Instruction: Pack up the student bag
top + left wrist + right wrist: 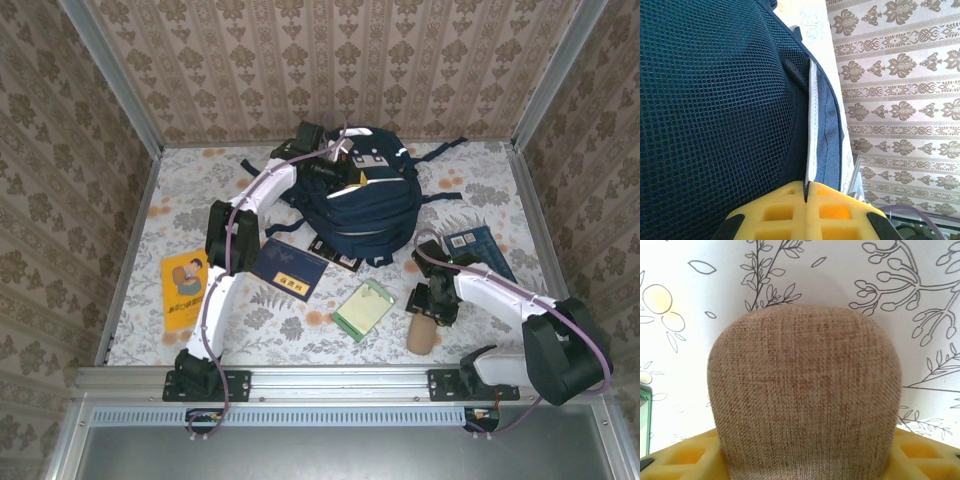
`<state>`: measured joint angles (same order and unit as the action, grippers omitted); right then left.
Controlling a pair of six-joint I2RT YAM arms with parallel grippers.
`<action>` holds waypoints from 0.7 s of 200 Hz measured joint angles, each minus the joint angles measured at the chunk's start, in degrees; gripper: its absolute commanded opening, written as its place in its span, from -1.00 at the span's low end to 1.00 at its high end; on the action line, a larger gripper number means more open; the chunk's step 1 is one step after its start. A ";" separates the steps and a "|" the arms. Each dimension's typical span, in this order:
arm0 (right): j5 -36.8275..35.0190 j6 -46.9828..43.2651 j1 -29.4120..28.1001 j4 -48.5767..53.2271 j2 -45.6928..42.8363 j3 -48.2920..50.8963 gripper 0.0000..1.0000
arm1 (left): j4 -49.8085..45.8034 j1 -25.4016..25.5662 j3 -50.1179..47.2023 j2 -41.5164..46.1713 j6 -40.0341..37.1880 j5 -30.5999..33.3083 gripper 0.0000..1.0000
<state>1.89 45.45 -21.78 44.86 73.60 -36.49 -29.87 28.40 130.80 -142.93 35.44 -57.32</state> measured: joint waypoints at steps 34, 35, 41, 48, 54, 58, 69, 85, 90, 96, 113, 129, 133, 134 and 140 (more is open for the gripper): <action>-1.53 -0.46 -0.04 2.32 -2.32 -0.63 0.02 | 0.22 -0.04 0.92 0.17 1.57 0.00 -1.00; -1.60 -0.48 -0.04 2.60 -2.54 -0.76 0.02 | 0.28 -0.07 0.98 0.17 1.70 0.00 -1.00; -1.81 -0.48 -0.04 3.41 -3.41 -1.33 0.01 | 0.33 -0.13 1.44 0.17 2.14 0.00 -1.00; -2.10 -0.48 -0.02 4.33 -4.61 -2.23 0.00 | 0.42 -0.22 2.08 0.17 2.64 -0.02 -1.00; -2.29 -0.48 -0.04 5.16 -5.70 -3.19 -0.01 | 0.37 -0.33 2.78 0.17 3.19 -0.04 -1.00; -2.43 -0.48 -0.02 5.57 -6.51 -3.89 -0.01 | 0.39 -0.39 3.26 0.17 3.58 -0.07 -1.00; -2.78 -0.48 -0.02 6.67 -8.74 -6.10 -0.02 | 0.76 -0.66 4.68 0.20 4.68 -0.11 -1.00; -2.78 -0.35 0.15 7.28 -11.19 -9.35 -0.02 | 2.23 -1.20 5.40 1.01 6.45 -0.11 -1.00; -2.73 -0.24 0.20 7.21 -11.72 -10.32 -0.02 | 2.71 -1.49 5.40 1.42 6.99 -0.13 -1.00; -2.64 -0.13 0.26 7.06 -12.20 -11.43 -0.02 | 3.19 -1.84 5.40 1.90 7.58 -0.11 -1.00; -1.16 1.57 0.70 4.92 -12.59 -13.38 -0.06 | 4.72 -2.78 5.44 3.23 9.14 -0.13 -1.00; 0.83 4.48 1.29 1.07 -11.56 -13.75 -0.06 | 6.43 -3.43 5.60 4.00 10.47 -0.13 -1.00; 1.53 5.70 1.42 -0.31 -10.75 -13.84 -0.06 | 6.78 -3.50 5.66 4.09 10.75 -0.13 -1.00; 1.68 5.90 1.44 -0.57 -10.64 -13.86 -0.06 | 6.91 -3.54 5.68 4.13 10.86 -0.13 -1.00; 2.58 7.56 1.57 -2.73 -9.25 -14.10 -0.06 | 7.30 -3.76 5.75 4.15 11.28 -0.13 -1.00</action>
<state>4.47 53.01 -20.21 42.13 64.36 -50.59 -22.57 24.64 136.55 -138.78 46.72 -57.45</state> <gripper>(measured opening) 0.572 0.043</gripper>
